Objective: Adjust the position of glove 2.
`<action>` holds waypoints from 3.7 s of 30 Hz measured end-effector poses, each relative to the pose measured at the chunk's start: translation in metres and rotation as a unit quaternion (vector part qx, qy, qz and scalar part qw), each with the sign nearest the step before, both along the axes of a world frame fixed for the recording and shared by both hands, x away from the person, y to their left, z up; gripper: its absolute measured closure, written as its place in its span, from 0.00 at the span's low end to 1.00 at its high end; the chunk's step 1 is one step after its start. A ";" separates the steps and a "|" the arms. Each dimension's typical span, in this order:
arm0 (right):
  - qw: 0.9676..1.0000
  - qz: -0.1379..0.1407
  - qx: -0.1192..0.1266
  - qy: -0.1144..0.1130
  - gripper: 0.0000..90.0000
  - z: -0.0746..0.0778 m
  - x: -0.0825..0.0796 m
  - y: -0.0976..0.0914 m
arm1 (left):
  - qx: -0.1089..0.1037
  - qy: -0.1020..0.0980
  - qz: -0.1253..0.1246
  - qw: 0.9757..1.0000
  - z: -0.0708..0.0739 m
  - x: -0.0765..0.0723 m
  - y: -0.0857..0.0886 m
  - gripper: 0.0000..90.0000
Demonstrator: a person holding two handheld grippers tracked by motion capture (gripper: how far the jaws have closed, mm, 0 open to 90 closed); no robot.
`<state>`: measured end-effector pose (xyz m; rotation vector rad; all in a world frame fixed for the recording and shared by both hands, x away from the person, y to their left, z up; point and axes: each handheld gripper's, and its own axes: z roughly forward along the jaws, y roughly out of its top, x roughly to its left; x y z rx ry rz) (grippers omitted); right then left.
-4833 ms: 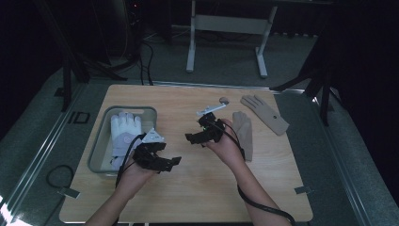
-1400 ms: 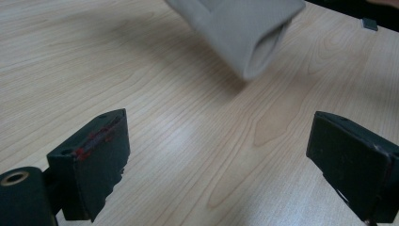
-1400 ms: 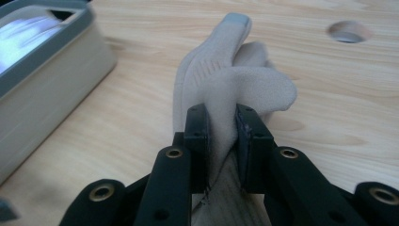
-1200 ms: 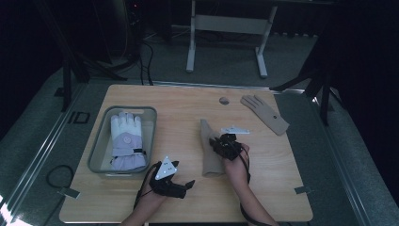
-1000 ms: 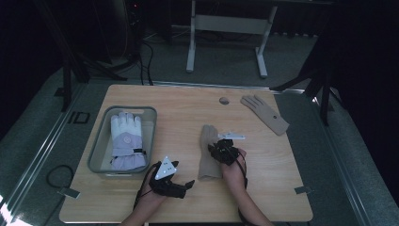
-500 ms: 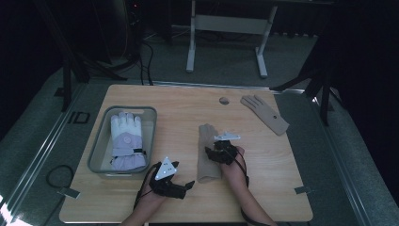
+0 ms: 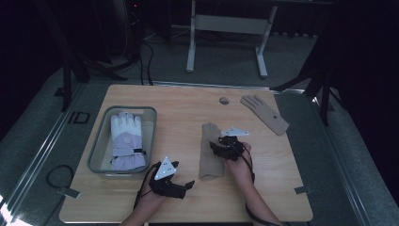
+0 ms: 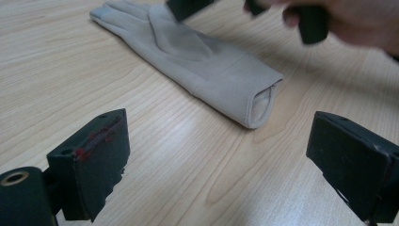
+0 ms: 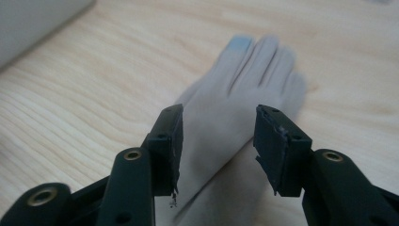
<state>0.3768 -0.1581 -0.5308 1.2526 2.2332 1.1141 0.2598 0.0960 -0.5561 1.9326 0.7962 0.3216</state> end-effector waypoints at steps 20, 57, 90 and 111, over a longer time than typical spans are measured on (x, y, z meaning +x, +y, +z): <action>0.996 -0.086 -0.016 -0.034 0.64 0.036 0.061 -0.138 | -0.005 0.003 -0.010 1.000 -0.001 -0.002 -0.004 0.07; 0.978 -0.195 -0.062 0.037 0.86 -0.015 0.144 -0.205 | -0.009 -0.001 -0.007 1.000 -0.001 -0.011 -0.001 0.07; 0.986 -0.164 -0.026 0.016 0.98 0.018 0.001 -0.147 | -0.012 -0.017 -0.013 1.000 0.007 -0.009 -0.003 0.07; 0.991 -0.123 -0.031 0.041 0.80 -0.009 -0.026 -0.135 | -0.010 -0.021 -0.018 1.000 0.007 -0.011 -0.005 0.07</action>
